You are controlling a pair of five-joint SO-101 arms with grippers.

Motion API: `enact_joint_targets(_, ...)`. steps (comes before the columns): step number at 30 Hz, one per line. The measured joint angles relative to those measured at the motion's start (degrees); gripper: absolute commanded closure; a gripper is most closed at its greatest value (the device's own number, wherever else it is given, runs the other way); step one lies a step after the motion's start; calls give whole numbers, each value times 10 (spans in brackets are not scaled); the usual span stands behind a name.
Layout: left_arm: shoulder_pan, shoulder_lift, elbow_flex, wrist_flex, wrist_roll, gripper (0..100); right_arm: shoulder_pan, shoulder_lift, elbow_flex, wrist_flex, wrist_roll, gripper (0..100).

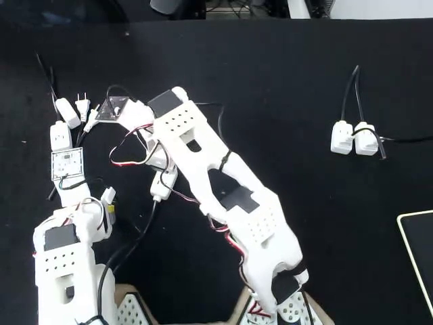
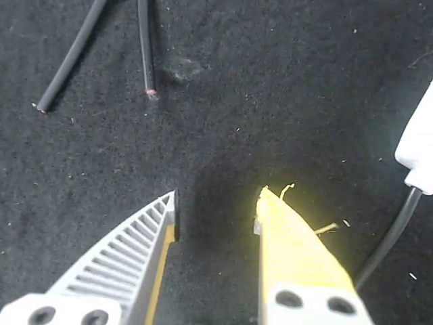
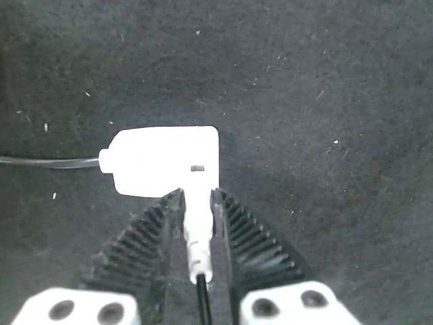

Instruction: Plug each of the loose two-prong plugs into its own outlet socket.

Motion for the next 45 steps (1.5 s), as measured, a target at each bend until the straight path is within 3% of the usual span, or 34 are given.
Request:
enact_joint_targets(14, 0, 0, 0, 0, 0, 805, -15, 25, -10, -36, -7, 988)
enact_joint_targets(28, 0, 0, 0, 0, 0, 805, -8, 26, -19, -7, 0, 988)
enact_joint_targets(37, 0, 0, 0, 0, 0, 805, 27, 20, -17, 59, -61, 988)
enact_joint_targets(45, 0, 0, 0, 0, 0, 805, 25, -17, 60, -24, -96, 988)
